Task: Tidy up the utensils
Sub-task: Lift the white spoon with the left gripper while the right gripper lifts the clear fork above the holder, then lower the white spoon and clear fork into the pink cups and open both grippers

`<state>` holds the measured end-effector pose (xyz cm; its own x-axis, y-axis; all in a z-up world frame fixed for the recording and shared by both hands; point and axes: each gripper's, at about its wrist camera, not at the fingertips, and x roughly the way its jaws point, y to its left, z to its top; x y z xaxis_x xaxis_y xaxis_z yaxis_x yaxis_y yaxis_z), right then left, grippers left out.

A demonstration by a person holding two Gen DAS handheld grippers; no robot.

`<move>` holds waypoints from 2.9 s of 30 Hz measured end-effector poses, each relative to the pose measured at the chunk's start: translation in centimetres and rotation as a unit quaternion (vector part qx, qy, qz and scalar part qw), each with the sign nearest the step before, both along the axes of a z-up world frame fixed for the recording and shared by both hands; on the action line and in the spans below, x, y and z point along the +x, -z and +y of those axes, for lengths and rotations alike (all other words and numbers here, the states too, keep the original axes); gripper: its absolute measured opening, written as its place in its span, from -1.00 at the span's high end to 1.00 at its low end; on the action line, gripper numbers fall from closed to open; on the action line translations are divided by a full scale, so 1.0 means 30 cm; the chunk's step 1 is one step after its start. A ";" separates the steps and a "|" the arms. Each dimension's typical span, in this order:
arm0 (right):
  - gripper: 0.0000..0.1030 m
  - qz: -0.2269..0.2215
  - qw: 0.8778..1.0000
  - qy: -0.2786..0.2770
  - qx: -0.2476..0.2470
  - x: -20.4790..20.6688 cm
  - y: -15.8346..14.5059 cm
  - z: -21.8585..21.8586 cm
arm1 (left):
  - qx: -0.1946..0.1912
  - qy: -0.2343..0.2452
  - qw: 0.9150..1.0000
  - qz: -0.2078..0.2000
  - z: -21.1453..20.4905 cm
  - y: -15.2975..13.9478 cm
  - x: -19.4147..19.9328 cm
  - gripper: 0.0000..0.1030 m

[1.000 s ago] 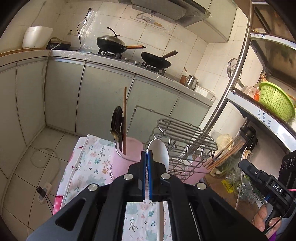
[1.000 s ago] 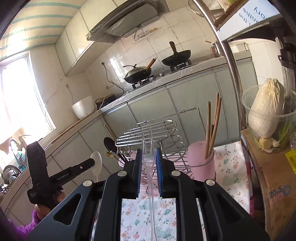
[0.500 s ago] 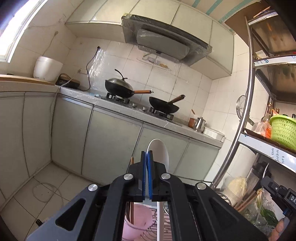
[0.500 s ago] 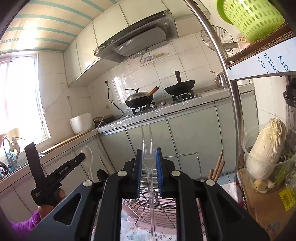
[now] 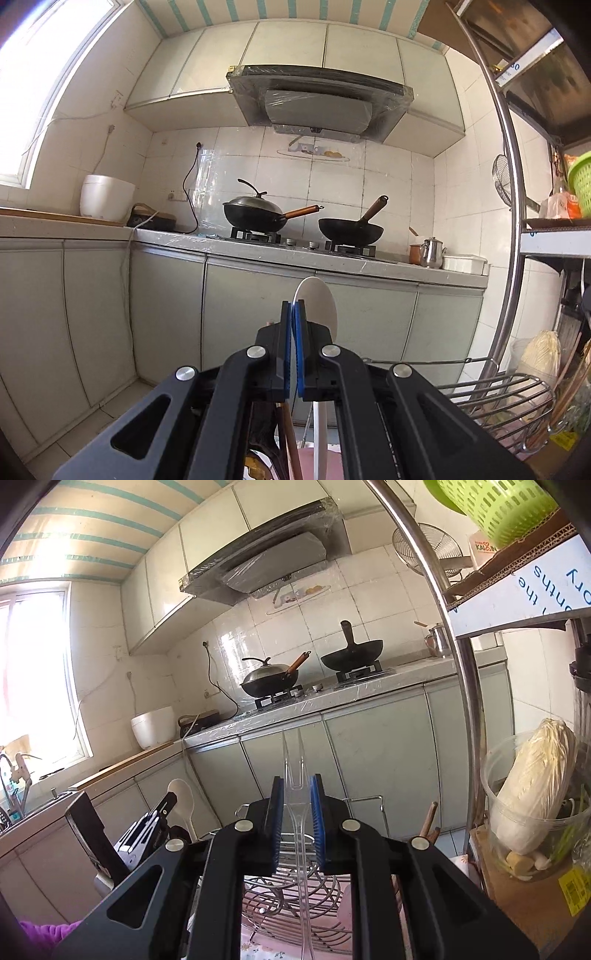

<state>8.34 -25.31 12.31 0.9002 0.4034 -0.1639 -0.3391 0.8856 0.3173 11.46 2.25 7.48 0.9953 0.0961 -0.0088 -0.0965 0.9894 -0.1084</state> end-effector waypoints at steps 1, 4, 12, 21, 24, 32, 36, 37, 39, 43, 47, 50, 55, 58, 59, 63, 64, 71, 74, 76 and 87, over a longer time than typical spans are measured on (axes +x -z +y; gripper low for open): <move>0.71 -0.003 1.000 0.000 0.000 0.004 -0.005 0.000 | 0.006 -0.002 1.000 -0.001 -0.008 0.008 0.004 0.97; 0.71 -0.018 1.000 0.003 0.001 0.018 -0.024 -0.003 | 0.018 -0.006 1.000 0.000 -0.019 0.036 -0.003 0.97; 0.71 -0.057 0.998 0.023 -0.013 0.074 -0.060 0.005 | 0.022 -0.005 1.000 0.011 -0.022 0.103 -0.029 0.97; 0.71 -0.107 0.992 0.052 -0.033 0.118 -0.003 0.027 | 0.011 0.004 1.000 0.012 -0.012 0.120 -0.027 0.97; 0.71 -0.113 0.991 0.055 -0.042 0.127 0.012 0.033 | 0.008 0.008 1.000 0.013 -0.013 0.124 -0.023 0.97; 0.71 -0.132 0.987 0.063 -0.069 0.113 0.055 0.056 | 0.009 0.013 1.000 0.020 -0.028 0.143 -0.015 0.97; 0.71 -0.115 0.989 0.064 -0.065 0.098 0.075 0.047 | 0.011 0.019 0.999 0.024 -0.028 0.138 -0.025 0.97; 0.71 -0.110 0.990 0.064 -0.064 0.088 0.078 0.047 | 0.012 0.021 0.999 0.025 -0.028 0.138 -0.030 0.97; 0.71 -0.099 0.991 0.065 -0.067 0.073 0.082 0.045 | 0.015 0.026 0.999 0.031 -0.031 0.137 -0.040 0.97; 0.71 -0.070 0.993 0.064 -0.073 0.042 0.102 0.048 | 0.004 0.040 0.998 0.053 -0.024 0.139 -0.062 0.97; 0.71 -0.039 0.994 0.061 -0.083 0.006 0.130 0.059 | -0.006 0.050 0.995 0.080 -0.011 0.145 -0.083 0.97; 0.71 -0.028 0.993 0.054 -0.097 -0.031 0.147 0.082 | -0.020 0.058 0.993 0.103 0.007 0.153 -0.093 0.96; 0.71 -0.018 0.993 0.051 -0.107 -0.054 0.144 0.103 | -0.037 0.065 0.989 0.124 0.049 0.155 -0.087 0.97; 0.71 -0.015 0.991 0.040 -0.124 -0.018 0.127 0.111 | -0.055 0.069 0.987 0.137 0.086 0.158 -0.066 0.97; 0.71 -0.014 0.990 0.043 -0.131 -0.005 0.124 0.113 | -0.062 0.073 0.986 0.140 0.094 0.157 -0.061 0.97; 0.71 -0.002 0.986 0.052 -0.160 0.035 0.109 0.137 | -0.068 0.073 0.985 0.143 0.101 0.152 -0.056 0.97; 0.71 0.001 0.985 0.054 -0.164 0.033 0.106 0.144 | -0.068 0.074 0.984 0.144 0.101 0.150 -0.053 0.97; 0.71 0.026 0.977 0.073 -0.199 -0.006 0.116 0.189 | -0.069 0.081 0.982 0.153 0.101 0.140 -0.056 0.96; 0.71 0.039 0.975 0.073 -0.207 -0.021 0.114 0.198 | -0.068 0.077 0.983 0.155 0.105 0.130 -0.064 0.94; 0.71 0.051 0.974 0.071 -0.210 -0.022 0.105 0.203 | -0.068 0.078 0.982 0.160 0.106 0.124 -0.064 0.91; 0.67 0.066 0.976 0.065 -0.197 -0.037 0.012 0.185 | -0.067 0.084 0.981 0.163 0.114 0.079 -0.104 0.37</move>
<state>7.24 -19.75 11.96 0.9000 0.1692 -0.4017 -0.1947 0.9806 -0.0232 8.34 5.65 5.11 0.9393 -0.0935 -0.3302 0.0160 0.9730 -0.2301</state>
